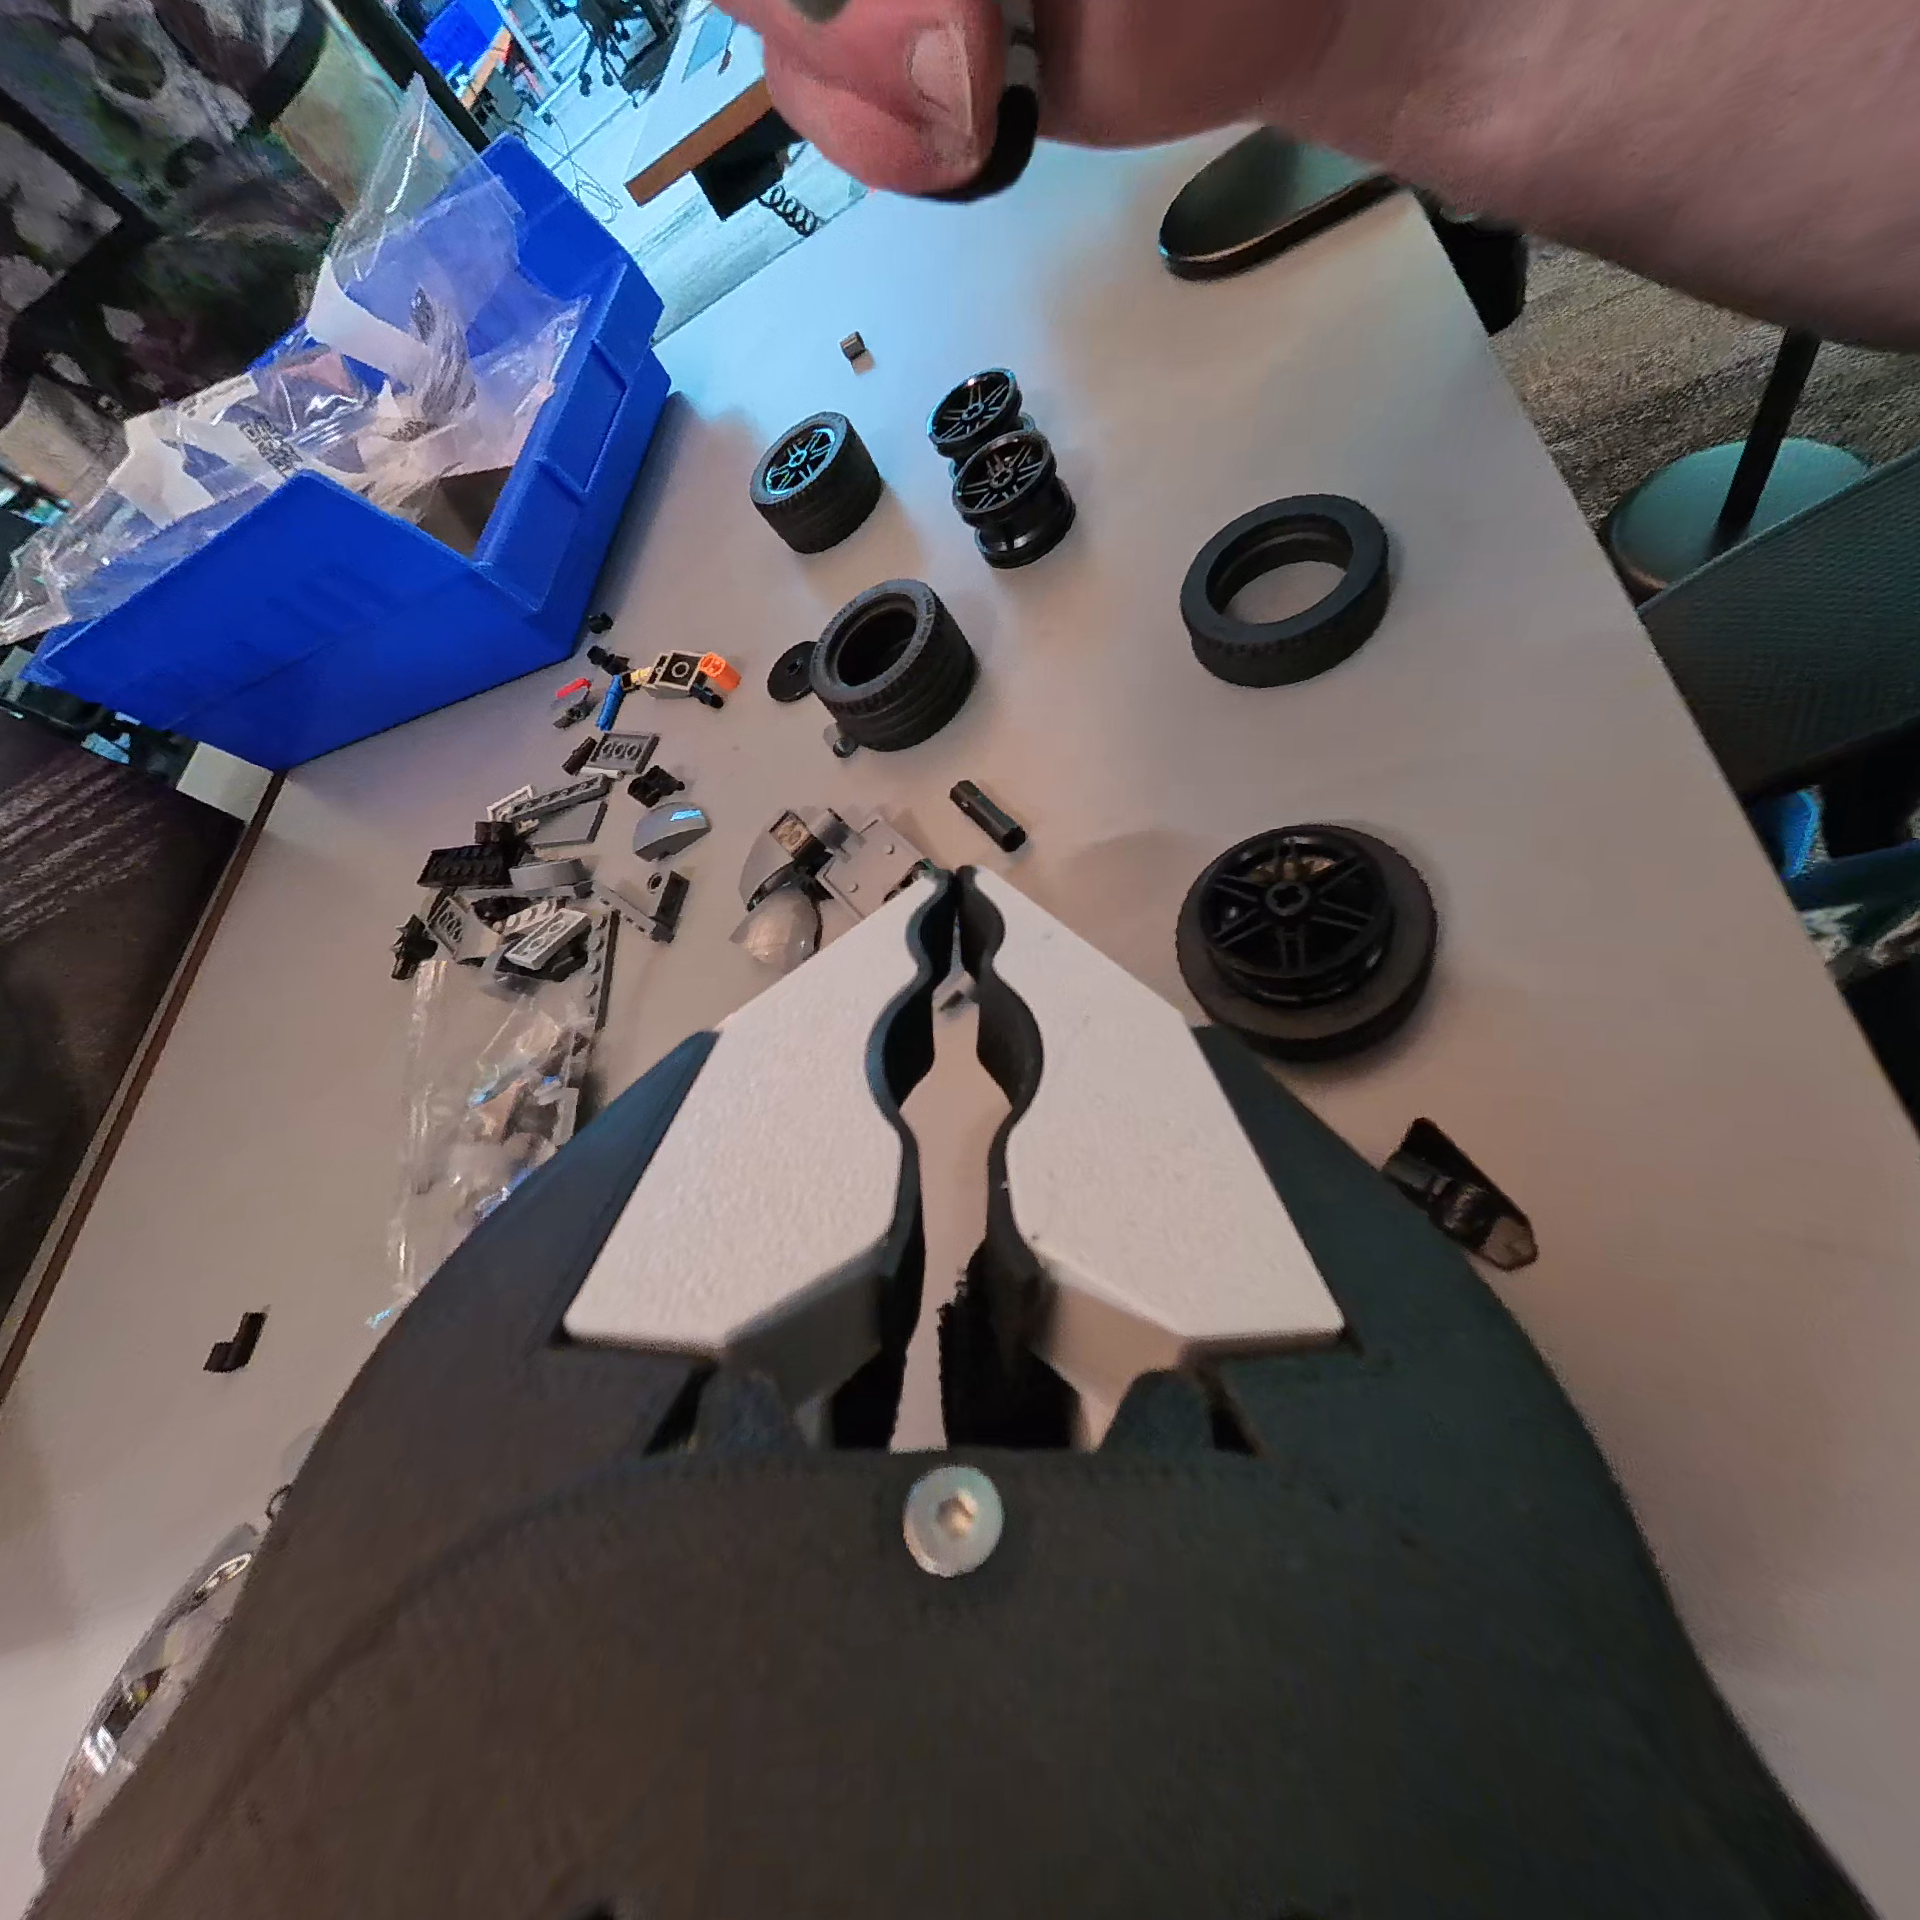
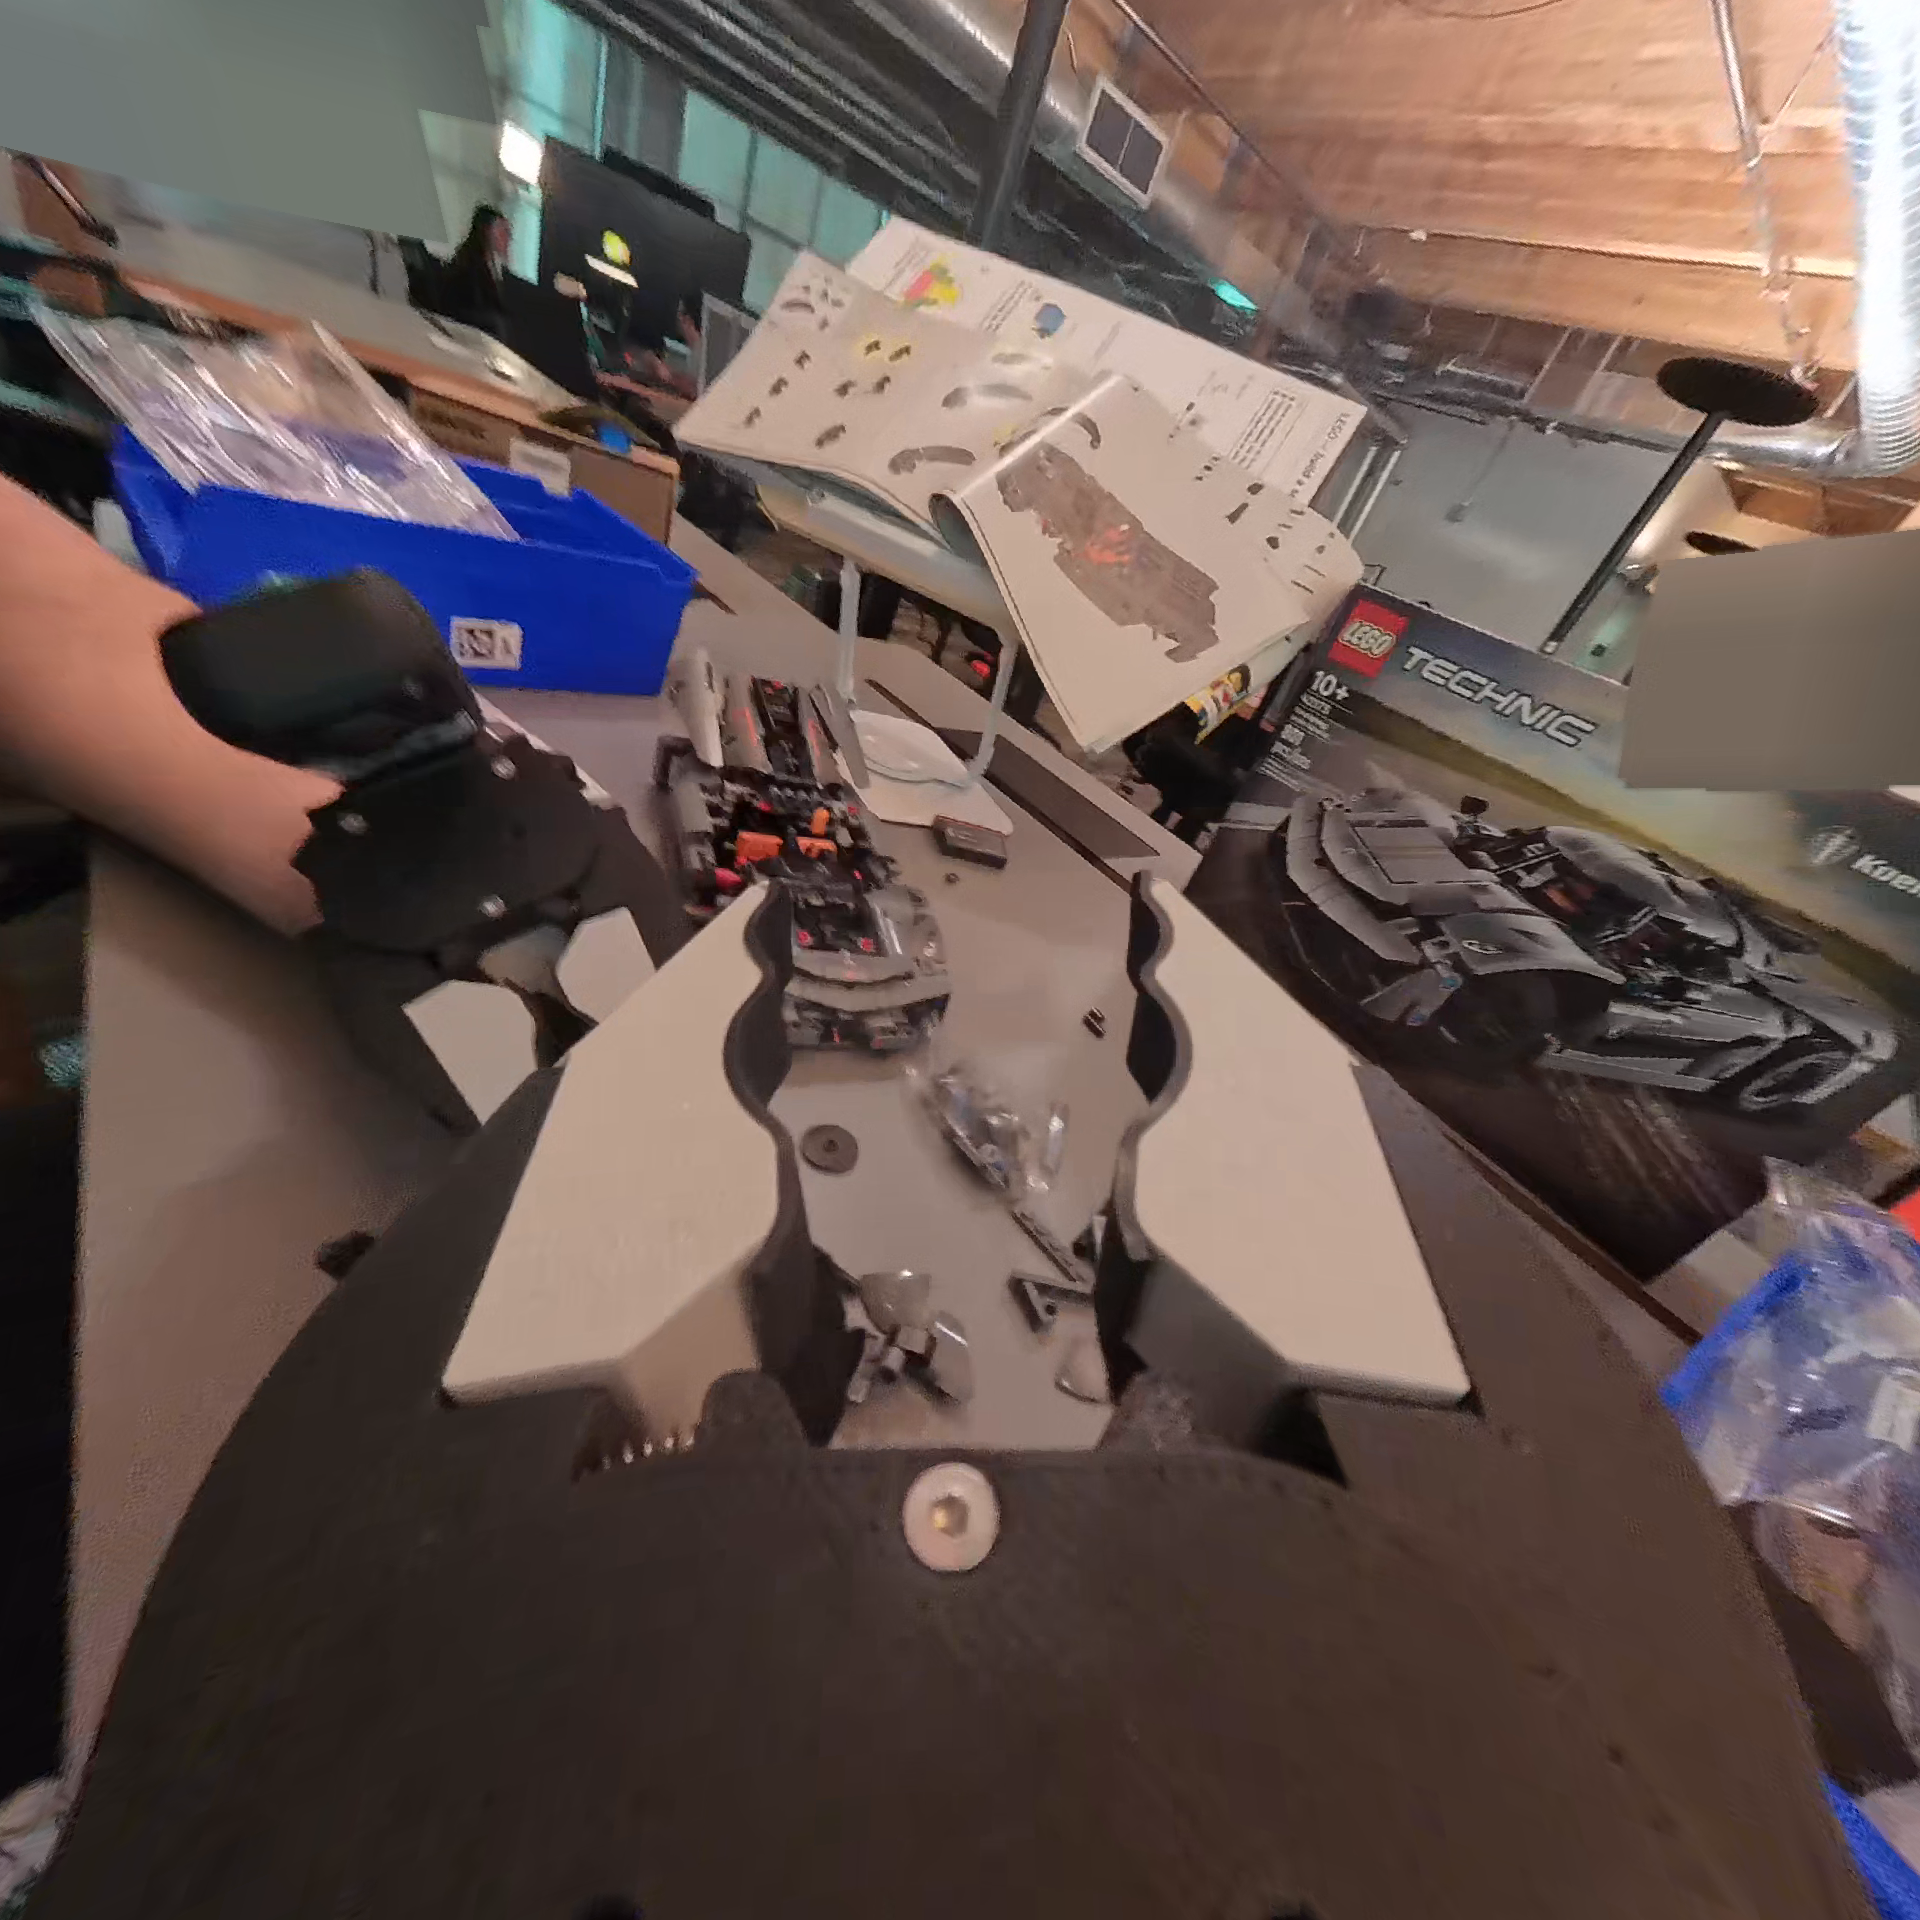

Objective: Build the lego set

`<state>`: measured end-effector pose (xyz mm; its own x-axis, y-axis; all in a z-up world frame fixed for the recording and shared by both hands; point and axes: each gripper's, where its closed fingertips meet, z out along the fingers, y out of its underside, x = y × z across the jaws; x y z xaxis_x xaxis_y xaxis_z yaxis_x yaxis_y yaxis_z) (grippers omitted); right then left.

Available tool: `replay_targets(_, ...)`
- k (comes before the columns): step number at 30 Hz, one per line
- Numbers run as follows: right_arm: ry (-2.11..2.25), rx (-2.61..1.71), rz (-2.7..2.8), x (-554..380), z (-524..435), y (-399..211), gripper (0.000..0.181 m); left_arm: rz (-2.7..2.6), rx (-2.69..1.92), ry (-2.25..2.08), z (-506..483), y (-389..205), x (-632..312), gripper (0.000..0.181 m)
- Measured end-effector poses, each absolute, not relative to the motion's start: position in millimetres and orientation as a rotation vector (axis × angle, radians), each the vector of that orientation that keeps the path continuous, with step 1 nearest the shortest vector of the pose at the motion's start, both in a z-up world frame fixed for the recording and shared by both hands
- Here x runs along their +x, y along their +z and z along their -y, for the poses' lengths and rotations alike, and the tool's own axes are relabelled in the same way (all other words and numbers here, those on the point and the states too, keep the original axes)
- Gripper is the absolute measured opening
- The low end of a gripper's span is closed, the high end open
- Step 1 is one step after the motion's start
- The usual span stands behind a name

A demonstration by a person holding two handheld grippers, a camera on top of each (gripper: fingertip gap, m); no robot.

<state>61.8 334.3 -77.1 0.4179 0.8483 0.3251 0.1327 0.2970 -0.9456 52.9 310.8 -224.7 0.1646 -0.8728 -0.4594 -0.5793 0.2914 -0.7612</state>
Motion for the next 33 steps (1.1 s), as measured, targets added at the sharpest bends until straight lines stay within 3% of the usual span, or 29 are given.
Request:
replay_targets(5,0.413,-1.232,1.094,69,-373,-89,0.068,-1.496,-1.4,-0.325,-318,-222,49,0.0)
replay_targets(11,0.46,-1.326,1.037,80,-403,-109,0.073,-1.474,-1.405,-0.274,-326,-220,45,0.0)
replay_targets(22,0.39,-1.297,1.042,81,-401,-112,0.069,-1.441,-1.424,-0.276,-329,-217,41,0.0)
replay_targets(33,0.409,-1.32,1.079,77,-399,-121,0.054,-1.399,-1.439,-0.342,-327,-211,39,0.0)
